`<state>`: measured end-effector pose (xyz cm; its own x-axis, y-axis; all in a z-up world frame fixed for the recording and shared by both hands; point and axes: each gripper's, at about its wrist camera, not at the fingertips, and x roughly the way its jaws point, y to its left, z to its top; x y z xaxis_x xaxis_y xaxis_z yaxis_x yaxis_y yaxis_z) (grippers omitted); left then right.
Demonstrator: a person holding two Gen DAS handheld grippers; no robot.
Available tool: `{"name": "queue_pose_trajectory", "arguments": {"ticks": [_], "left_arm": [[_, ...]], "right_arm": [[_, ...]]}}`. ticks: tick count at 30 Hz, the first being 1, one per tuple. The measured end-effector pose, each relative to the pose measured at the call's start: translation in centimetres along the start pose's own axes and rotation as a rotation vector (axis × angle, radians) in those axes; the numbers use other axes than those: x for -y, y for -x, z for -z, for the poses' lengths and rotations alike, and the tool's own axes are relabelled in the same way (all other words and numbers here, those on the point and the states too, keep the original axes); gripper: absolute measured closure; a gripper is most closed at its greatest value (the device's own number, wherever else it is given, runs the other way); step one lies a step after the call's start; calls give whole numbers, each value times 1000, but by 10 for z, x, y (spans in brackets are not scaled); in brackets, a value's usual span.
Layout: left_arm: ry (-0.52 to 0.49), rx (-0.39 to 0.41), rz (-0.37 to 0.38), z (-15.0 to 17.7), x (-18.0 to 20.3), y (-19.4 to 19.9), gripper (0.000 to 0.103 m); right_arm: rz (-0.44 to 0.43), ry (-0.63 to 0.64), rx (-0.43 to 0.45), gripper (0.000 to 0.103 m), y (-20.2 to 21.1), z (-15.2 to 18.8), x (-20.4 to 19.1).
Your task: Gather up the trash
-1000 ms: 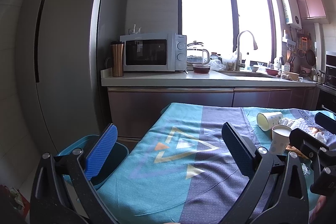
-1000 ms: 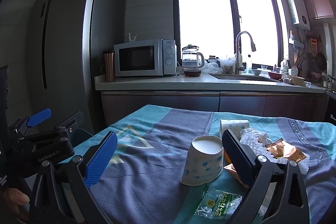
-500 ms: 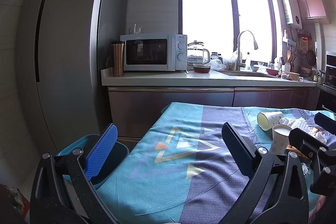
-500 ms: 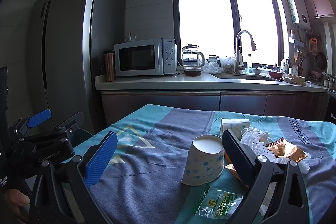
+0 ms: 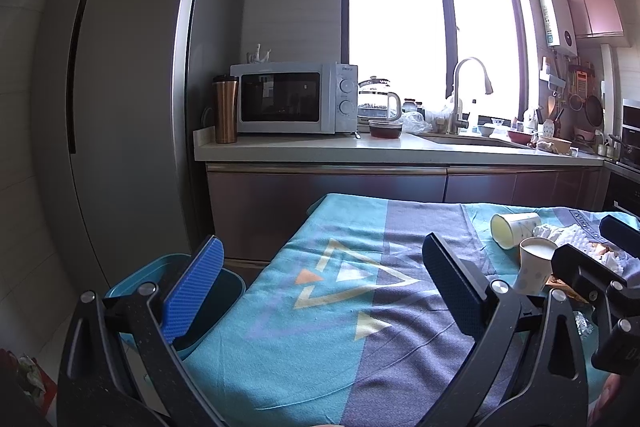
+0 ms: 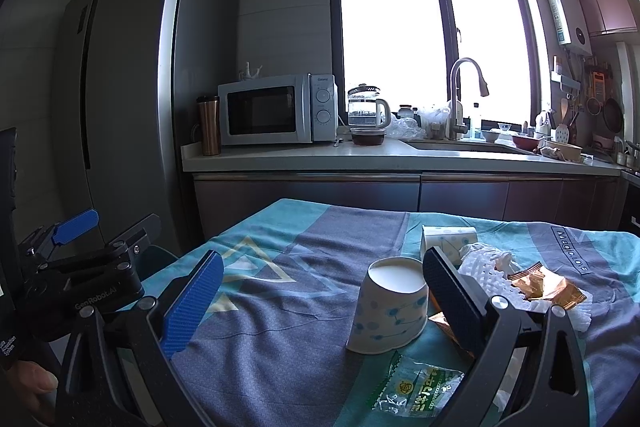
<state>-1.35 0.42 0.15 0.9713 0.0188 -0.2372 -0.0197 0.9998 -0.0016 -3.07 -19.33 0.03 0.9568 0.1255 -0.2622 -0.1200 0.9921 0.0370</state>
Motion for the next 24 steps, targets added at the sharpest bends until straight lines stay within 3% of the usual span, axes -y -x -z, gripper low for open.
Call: {"name": "queue_pose_trajectory", "arguments": {"ticks": [24], "left_arm": [[-2,0,-1,1,0,0,5]], "right_arm": [[0,-1,-1,7,1,1,0]]}}
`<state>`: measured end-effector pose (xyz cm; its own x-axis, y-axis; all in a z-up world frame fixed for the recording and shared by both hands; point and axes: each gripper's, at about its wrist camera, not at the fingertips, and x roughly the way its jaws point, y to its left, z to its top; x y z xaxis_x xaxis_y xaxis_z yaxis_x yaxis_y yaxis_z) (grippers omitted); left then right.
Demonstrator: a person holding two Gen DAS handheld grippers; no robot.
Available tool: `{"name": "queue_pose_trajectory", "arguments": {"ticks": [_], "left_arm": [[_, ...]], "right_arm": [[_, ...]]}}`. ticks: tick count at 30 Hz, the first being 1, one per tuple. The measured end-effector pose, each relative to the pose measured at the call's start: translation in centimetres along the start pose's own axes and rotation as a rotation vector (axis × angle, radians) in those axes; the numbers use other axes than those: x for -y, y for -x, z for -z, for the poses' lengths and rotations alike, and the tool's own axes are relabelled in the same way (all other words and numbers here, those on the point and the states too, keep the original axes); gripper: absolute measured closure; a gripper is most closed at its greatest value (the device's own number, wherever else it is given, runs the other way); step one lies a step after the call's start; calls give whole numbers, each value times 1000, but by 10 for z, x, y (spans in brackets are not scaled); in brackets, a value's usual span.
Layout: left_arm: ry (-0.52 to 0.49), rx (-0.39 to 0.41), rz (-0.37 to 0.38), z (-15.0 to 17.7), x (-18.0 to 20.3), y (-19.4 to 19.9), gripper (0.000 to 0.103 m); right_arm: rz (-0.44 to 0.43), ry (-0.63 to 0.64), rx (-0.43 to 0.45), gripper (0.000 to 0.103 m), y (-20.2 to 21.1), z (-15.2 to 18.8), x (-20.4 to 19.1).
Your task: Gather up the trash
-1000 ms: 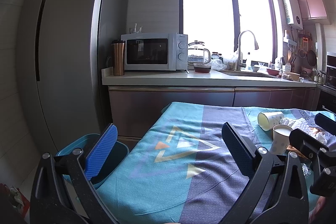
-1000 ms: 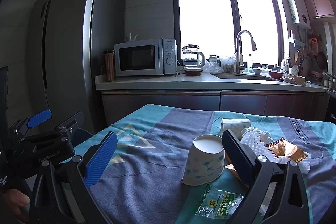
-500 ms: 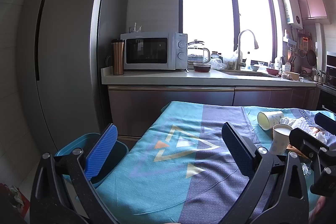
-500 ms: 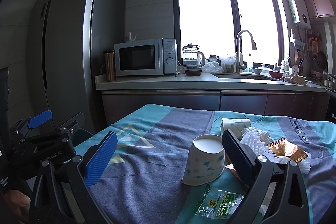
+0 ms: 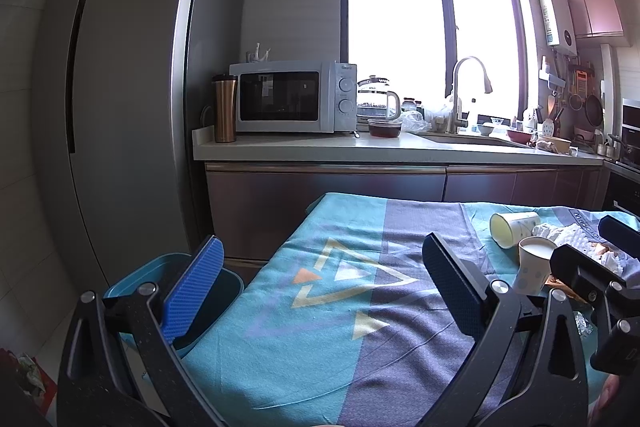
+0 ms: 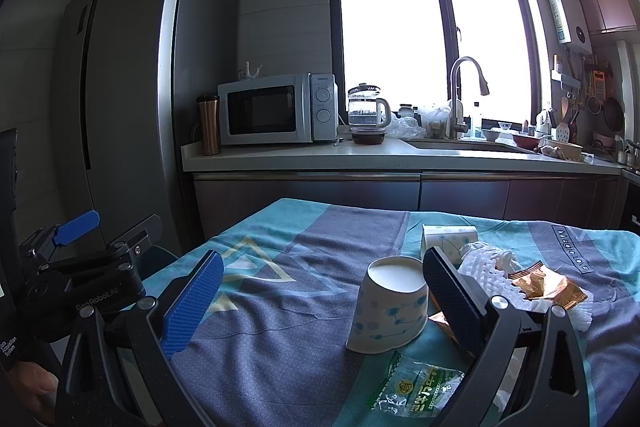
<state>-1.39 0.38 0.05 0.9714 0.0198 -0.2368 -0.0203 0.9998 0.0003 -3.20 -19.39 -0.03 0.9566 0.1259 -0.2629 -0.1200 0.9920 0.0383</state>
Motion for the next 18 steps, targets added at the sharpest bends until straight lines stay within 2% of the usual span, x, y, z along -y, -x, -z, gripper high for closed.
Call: {"name": "queue_pose_trajectory", "arguments": {"ticks": [18], "left_arm": [[-13,-19,13,4,10,-1,5]], "right_arm": [[-7,-15,-5,7,-1,3,5]]}}
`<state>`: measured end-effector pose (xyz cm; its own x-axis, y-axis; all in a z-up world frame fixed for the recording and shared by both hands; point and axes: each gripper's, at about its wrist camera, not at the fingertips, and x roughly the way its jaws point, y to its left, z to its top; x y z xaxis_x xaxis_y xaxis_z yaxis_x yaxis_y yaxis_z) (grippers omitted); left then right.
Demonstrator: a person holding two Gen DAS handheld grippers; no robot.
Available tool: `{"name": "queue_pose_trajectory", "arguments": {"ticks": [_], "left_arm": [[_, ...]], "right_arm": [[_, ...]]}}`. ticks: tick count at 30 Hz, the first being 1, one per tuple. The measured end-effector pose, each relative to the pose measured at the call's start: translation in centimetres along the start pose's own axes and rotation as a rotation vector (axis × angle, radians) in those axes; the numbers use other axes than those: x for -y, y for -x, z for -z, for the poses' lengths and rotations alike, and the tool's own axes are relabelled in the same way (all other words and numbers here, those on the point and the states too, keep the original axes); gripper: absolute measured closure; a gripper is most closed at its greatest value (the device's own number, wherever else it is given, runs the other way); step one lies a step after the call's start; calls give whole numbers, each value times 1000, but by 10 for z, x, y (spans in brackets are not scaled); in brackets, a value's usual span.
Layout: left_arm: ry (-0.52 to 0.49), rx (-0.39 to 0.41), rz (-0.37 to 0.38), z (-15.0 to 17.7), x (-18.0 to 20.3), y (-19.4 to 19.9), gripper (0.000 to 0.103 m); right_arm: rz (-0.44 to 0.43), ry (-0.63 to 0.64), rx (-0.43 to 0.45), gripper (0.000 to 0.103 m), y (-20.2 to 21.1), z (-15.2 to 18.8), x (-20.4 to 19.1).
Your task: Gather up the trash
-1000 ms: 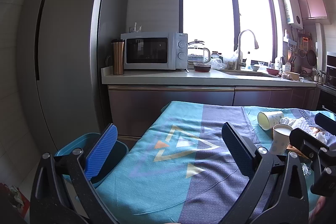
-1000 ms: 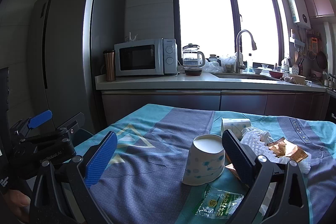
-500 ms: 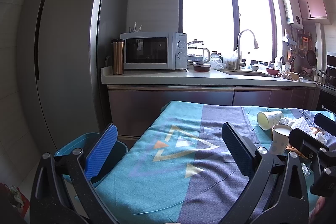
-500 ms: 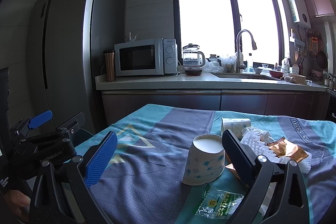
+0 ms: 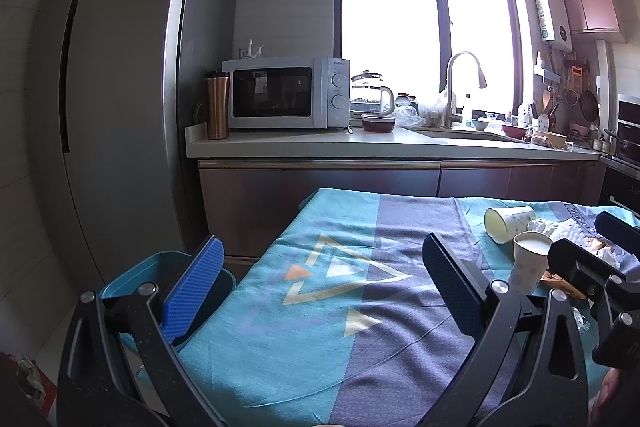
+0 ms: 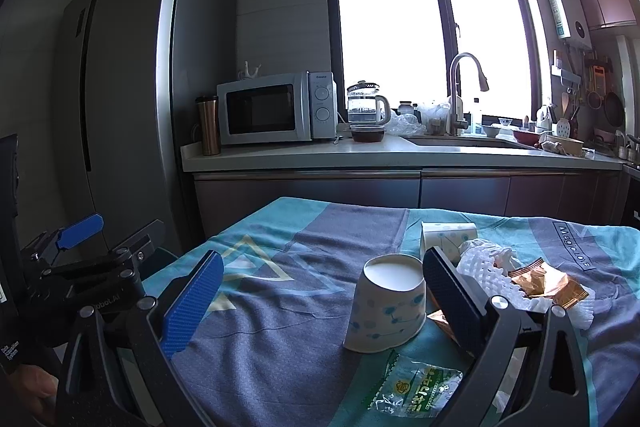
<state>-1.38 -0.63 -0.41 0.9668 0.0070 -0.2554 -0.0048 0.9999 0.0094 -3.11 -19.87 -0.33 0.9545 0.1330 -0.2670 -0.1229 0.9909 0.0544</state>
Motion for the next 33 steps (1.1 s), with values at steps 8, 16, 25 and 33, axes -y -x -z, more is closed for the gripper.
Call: {"name": "queue_pose_trajectory", "arguments": {"ticks": [8,16,25,33], "left_arm": [[-13,-17,16,-2,6,-5,5],[-28,-52,80,-3,19,-14,5],[-98,-122,306,-3,61,-30,5],[-172,-202,509,6,111,-53,5]], "right_arm": [[4,-13,-8,7,-1,2,7],[22,-42,-22,7,-1,3,29],[84,-89,-55,7,2,11,68],[134,-141,-110,6,-2,15,108]]}}
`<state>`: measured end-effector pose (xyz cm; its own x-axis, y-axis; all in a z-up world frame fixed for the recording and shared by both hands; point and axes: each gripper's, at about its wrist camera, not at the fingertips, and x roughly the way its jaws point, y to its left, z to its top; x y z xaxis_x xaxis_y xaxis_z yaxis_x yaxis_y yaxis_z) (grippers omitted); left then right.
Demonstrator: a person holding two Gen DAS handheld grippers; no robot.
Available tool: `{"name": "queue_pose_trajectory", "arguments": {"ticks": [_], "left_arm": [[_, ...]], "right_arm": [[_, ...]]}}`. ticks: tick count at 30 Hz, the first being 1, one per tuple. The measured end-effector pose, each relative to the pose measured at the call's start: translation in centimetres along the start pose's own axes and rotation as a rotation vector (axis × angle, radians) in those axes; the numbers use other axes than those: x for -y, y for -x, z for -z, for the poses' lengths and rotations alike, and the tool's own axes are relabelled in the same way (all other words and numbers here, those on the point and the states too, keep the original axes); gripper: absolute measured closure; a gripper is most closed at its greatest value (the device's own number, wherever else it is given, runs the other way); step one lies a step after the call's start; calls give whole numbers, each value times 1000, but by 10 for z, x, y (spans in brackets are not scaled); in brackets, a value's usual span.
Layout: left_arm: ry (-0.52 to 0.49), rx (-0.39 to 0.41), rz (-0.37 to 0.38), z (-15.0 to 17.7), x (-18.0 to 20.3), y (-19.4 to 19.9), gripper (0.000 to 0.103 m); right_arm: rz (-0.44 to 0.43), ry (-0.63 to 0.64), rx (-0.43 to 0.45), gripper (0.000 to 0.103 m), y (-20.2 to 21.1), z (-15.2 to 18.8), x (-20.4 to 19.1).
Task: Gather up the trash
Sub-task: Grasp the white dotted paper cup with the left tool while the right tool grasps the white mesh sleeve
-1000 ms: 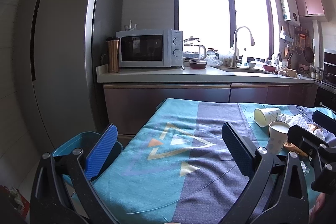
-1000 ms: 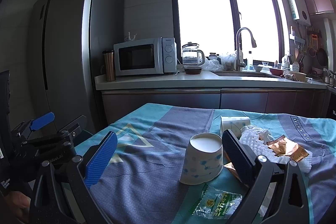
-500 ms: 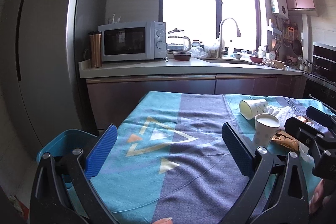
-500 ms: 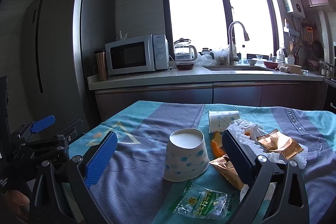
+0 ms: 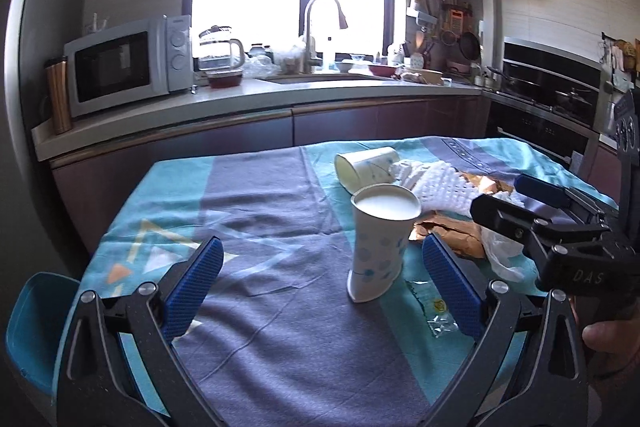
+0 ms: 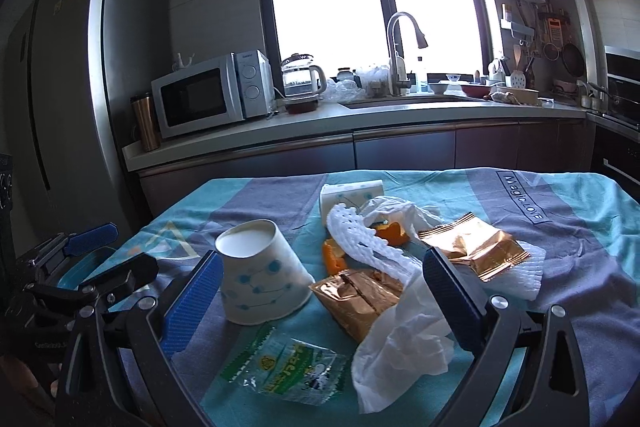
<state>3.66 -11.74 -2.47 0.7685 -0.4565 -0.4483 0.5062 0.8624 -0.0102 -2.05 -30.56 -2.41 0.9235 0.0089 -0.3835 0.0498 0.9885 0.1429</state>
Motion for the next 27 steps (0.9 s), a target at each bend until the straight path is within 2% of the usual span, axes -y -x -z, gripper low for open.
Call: {"name": "queue_pose_trajectory", "arguments": {"ticks": [3,9,12,14,16,17,20,24,27], "left_arm": [[-4,-51,45,1,7,-21,6],[5,-126,110,1,11,-50,17],[-13,-154,115,1,15,-63,24],[-13,-168,129,1,15,-68,34],[-5,-179,147,0,14,-72,41],[-2,-182,156,0,13,-75,49],[11,-193,183,1,9,-77,64],[18,-179,191,1,7,-75,66],[25,-171,188,0,4,-71,66]], "right_arm": [[-6,-4,-36,7,-11,-6,9],[-2,53,-125,24,-38,-13,15],[-12,64,-161,35,-48,-13,17],[-8,81,-174,37,-52,-13,16],[-18,96,-182,47,-54,-13,14],[-20,106,-187,50,-55,-13,13],[-34,119,-197,68,-57,-14,11],[-50,128,-193,87,-56,-18,9],[-66,143,-182,93,-52,-24,5]]}}
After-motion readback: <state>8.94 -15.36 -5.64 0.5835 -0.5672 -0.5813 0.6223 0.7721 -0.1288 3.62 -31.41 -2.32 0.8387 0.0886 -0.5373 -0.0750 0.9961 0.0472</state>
